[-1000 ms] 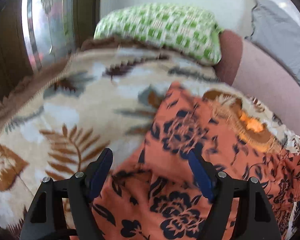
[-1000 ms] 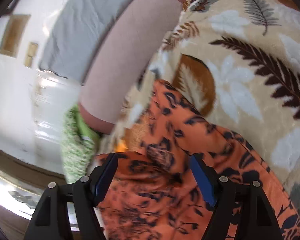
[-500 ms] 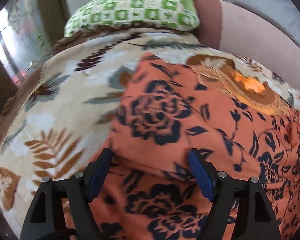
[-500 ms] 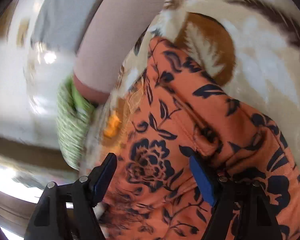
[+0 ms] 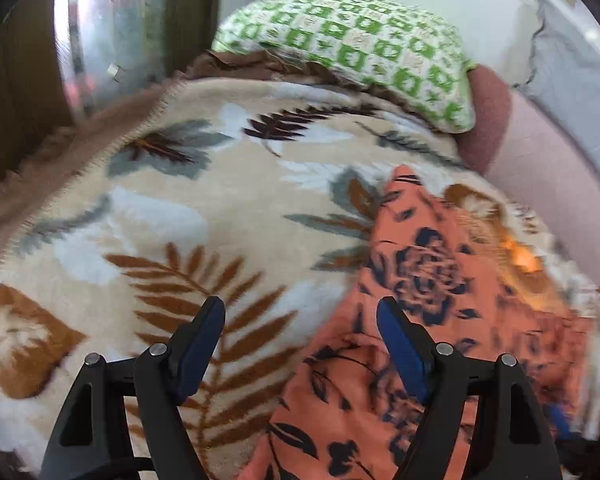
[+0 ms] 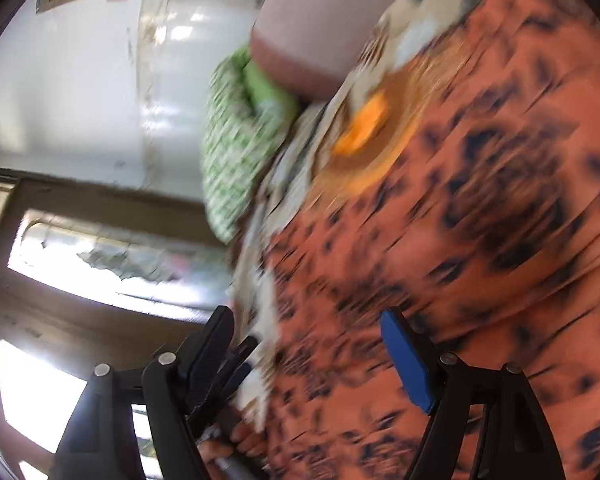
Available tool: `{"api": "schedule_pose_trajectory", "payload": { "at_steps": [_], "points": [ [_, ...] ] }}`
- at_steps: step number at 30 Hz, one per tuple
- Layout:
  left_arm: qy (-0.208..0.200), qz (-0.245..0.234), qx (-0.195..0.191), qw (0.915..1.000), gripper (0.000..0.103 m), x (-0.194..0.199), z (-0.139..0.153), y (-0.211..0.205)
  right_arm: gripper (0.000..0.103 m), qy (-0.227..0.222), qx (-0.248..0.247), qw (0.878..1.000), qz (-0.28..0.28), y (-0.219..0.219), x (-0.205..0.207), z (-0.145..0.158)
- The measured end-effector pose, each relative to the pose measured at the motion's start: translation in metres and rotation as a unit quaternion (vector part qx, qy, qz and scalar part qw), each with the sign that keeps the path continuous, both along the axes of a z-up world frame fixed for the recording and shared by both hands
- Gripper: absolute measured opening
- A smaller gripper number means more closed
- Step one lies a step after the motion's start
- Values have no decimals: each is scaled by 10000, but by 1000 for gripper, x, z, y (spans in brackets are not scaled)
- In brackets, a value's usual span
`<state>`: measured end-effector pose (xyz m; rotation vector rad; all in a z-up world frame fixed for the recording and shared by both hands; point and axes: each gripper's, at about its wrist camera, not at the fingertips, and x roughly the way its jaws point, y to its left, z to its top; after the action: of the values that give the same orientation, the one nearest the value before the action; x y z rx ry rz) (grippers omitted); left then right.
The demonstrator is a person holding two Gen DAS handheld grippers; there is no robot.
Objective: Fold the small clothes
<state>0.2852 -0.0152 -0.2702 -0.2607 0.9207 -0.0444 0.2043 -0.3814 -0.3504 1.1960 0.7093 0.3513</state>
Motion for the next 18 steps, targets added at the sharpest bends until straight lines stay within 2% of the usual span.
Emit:
{"api": "schedule_pose_trajectory", "payload": {
  "at_steps": [2,3,4,6,9,11,12,15,18],
  "points": [
    [96,-254,-615,9977,61,1,-2,7,78,-14,74,9998,208,20,4,-3],
    [191,-400,-1047,9935,40,3,-5,12,78,27,94,9995,293,30,4,-8],
    [336,-573,-1635,9843,27,4,-9,16,78,61,149,9993,326,33,3,-11],
    [471,-708,-2217,9714,25,6,-15,19,77,157,392,9985,346,42,5,-22],
    [452,-929,-2539,9617,22,7,-15,12,75,207,440,9985,231,43,10,-31],
    [593,-1259,-3008,9435,22,11,-20,0,75,185,423,9988,152,42,9,-32],
    [690,-1308,-3112,9388,22,15,-23,-2,75,174,404,9990,121,40,8,-33],
    [934,-1159,-3328,9312,22,21,-35,-10,75,172,255,9995,92,43,17,-30],
    [1278,-906,-3380,9280,22,24,-49,-13,75,170,113,9997,98,42,17,-27]
  ]
}}
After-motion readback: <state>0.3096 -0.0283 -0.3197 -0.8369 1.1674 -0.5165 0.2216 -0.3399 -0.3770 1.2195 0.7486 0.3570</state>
